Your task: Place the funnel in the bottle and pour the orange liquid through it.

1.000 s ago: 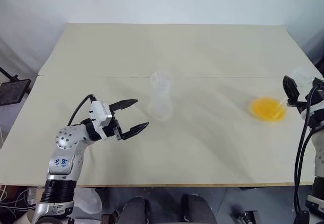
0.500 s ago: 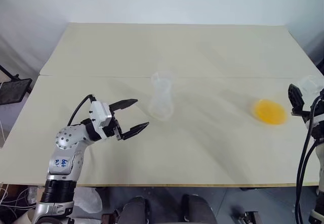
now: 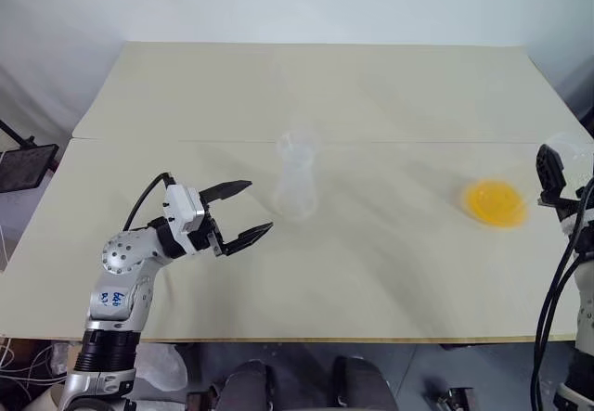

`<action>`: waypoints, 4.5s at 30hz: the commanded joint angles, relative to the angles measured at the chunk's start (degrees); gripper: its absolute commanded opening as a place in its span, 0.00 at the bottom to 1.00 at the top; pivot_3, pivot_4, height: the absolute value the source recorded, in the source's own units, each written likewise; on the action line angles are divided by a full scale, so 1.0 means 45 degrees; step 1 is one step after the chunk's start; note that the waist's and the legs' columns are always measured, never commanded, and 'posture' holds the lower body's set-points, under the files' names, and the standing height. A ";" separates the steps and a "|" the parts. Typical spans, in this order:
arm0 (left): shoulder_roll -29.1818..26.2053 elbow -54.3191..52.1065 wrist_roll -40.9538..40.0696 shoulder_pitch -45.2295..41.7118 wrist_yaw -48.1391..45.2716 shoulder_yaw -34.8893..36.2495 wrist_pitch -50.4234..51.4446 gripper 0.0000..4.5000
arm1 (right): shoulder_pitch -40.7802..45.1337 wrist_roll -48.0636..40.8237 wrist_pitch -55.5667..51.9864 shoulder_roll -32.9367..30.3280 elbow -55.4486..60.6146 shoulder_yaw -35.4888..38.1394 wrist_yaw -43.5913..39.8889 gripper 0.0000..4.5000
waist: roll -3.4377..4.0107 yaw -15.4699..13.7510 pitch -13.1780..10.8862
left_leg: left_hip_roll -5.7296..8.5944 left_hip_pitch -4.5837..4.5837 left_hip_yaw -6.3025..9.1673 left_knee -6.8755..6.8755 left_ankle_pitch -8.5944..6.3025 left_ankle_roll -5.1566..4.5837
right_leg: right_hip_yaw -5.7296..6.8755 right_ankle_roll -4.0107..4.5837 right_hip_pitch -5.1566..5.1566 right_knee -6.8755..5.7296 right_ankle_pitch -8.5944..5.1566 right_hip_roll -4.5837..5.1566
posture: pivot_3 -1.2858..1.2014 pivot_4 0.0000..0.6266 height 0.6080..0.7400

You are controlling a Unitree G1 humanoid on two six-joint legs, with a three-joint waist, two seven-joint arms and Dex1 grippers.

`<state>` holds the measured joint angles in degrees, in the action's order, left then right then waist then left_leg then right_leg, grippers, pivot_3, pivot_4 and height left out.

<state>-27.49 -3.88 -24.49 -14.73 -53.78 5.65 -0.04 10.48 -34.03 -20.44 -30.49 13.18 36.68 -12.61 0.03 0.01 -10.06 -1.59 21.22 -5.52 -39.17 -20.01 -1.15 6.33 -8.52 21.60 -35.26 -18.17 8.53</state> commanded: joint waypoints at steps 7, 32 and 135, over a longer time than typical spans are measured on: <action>0.0040 -0.0473 -0.0059 0.0114 0.0210 0.0089 -0.0246 0.99 | -0.0055 0.0553 -0.0087 -0.0536 -0.0478 0.0096 0.0137 1.00 | 0.0000 -0.0001 0.0000 | 0.0001 0.0005 0.0000 0.0001 0.0000 0.0000 | 0.0002 0.0000 0.0000 0.0004 0.0000 0.0000 | 0.52 0.24 1.00; 0.0018 -0.0501 -0.0084 -0.0027 0.0296 0.0059 -0.0232 0.99 | 0.2431 0.1352 0.0726 -0.0611 -0.4509 -0.0507 -0.0425 1.00 | 0.0002 0.0012 -0.0001 | -0.0001 0.0011 -0.0004 0.0006 0.0000 0.0000 | 0.0005 0.0000 0.0001 0.0022 0.0000 -0.0002 | 0.52 0.24 1.00; 0.1637 -0.2888 0.0145 0.2352 0.3579 0.0133 -0.0305 1.00 | 1.0631 1.7679 1.1359 0.0920 -0.7711 -1.2570 0.3072 0.56 | 0.0073 0.0440 -0.0047 | -0.0045 0.0042 0.0029 0.0016 0.0003 0.0008 | 0.0036 -0.0001 0.0040 -0.0003 0.0000 0.0013 | 0.52 0.24 1.00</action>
<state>-20.36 -15.16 -24.15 -3.97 -38.06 6.20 -0.10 55.96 45.48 30.06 -26.06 -22.62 -20.12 -0.40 0.36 1.99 -10.27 -1.79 21.41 -5.39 -39.10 -19.99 -1.12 6.49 -8.52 21.78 -35.28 -18.16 8.59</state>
